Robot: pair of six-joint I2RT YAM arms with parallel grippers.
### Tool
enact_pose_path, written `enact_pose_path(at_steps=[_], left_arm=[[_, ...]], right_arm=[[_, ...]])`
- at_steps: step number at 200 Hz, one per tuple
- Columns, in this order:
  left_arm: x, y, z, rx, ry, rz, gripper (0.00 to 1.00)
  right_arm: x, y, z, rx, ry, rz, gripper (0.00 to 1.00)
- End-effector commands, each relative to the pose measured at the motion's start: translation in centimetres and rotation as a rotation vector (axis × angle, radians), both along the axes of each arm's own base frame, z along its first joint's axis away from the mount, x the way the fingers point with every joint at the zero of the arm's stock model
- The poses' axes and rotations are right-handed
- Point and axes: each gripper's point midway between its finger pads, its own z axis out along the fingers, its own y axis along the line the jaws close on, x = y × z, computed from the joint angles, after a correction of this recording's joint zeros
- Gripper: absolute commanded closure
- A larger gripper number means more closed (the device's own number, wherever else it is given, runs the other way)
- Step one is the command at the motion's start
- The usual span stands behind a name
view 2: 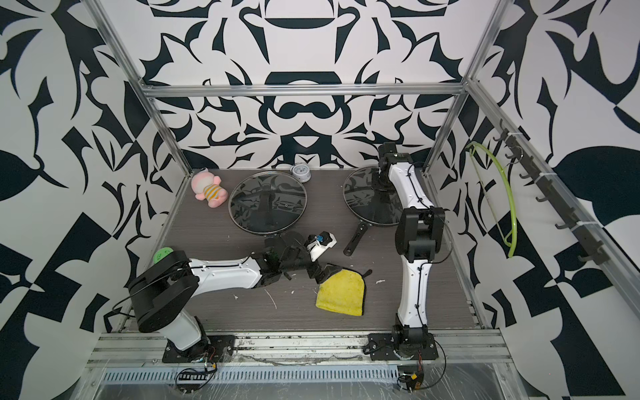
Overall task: Wipe the pot lid with a cloth
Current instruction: Pick up the pot lid from the cooking pot.
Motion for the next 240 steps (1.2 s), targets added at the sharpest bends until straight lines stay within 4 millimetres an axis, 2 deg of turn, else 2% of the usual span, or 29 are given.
enact_pose_path(at_steps=[1, 33, 70, 129, 166, 199, 213, 240], left_arm=[[-0.2, -1.1, 0.8, -0.005, -0.026, -0.036, 0.01], [-0.5, -1.4, 0.7, -0.002, -0.032, -0.053, 0.01], [-1.1, -1.8, 0.4, 0.004, -0.04, -0.073, 0.01], [-2.4, -2.6, -0.4, 0.021, -0.053, -0.115, 0.01], [-4.0, -3.5, -2.4, 0.086, -0.107, -0.179, 0.01], [-5.6, -3.9, -4.5, 0.158, -0.104, -0.265, 0.01], [-6.3, -3.7, -5.5, 0.205, -0.094, -0.307, 0.01], [-7.5, -2.0, -8.2, 0.356, -0.06, -0.387, 0.01]], right_arm=[[1.0, 0.8, 5.9, 0.021, -0.192, 0.019, 1.0], [0.8, 0.9, 9.6, 0.029, -0.331, 0.027, 1.0], [0.0, 1.4, 12.6, 0.051, -0.416, 0.053, 1.0], [-1.4, 2.7, 15.2, 0.12, -0.488, 0.097, 1.0], [-3.6, 3.7, 16.8, 0.189, -0.539, 0.116, 1.0], [-5.5, 3.4, 17.0, 0.186, -0.551, 0.108, 1.0], [-6.1, 3.1, 17.2, 0.173, -0.563, 0.103, 1.0], [-6.7, 2.9, 17.8, 0.158, -0.577, 0.106, 1.0]])
